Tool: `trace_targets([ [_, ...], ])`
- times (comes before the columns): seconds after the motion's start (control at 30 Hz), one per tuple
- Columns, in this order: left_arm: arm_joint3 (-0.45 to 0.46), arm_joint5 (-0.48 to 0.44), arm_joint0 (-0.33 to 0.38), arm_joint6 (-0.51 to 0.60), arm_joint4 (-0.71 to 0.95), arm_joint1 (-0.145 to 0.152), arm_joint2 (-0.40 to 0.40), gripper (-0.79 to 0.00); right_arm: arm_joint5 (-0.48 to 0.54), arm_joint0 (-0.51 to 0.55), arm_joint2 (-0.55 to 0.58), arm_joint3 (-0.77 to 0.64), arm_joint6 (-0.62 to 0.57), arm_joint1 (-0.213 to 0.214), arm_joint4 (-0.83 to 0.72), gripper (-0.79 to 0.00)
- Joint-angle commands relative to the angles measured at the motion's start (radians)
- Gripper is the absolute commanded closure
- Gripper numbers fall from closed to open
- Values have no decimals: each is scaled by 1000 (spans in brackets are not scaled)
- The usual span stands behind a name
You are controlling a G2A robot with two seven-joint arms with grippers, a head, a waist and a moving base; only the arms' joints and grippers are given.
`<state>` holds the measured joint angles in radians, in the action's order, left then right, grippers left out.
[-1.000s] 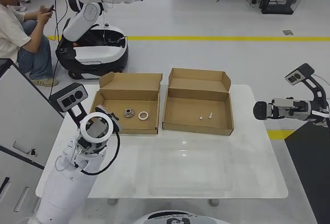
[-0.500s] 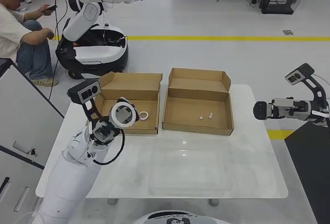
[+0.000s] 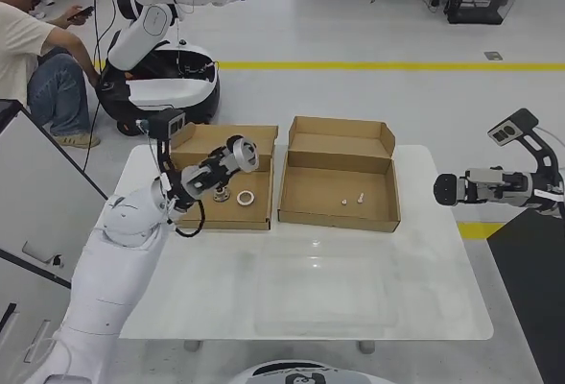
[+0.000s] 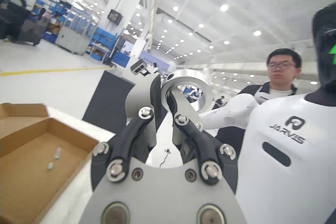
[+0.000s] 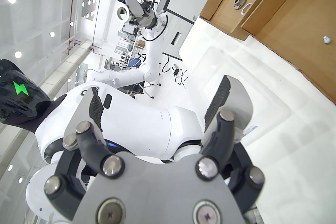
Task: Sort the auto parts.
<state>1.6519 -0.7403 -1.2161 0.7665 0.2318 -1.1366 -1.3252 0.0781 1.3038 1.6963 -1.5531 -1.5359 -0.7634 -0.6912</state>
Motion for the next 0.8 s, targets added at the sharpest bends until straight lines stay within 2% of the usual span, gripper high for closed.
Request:
trace_targets([
  [0.0,-30,38,25,22,-45,3,-5,0,0,0,0,0,0,0,0,-785],
  [0.13,-108,91,61,107,-134,15,-21,0,0,0,0,0,0,0,0,-785],
  [0.3,-164,133,64,221,-248,35,-41,0,0,0,0,0,0,0,0,-785],
  [0.53,-145,173,35,250,-362,51,-50,0,0,0,0,0,0,0,0,-785],
  [0.77,-179,176,112,307,-456,58,-10,0,0,0,0,0,0,0,0,-785],
])
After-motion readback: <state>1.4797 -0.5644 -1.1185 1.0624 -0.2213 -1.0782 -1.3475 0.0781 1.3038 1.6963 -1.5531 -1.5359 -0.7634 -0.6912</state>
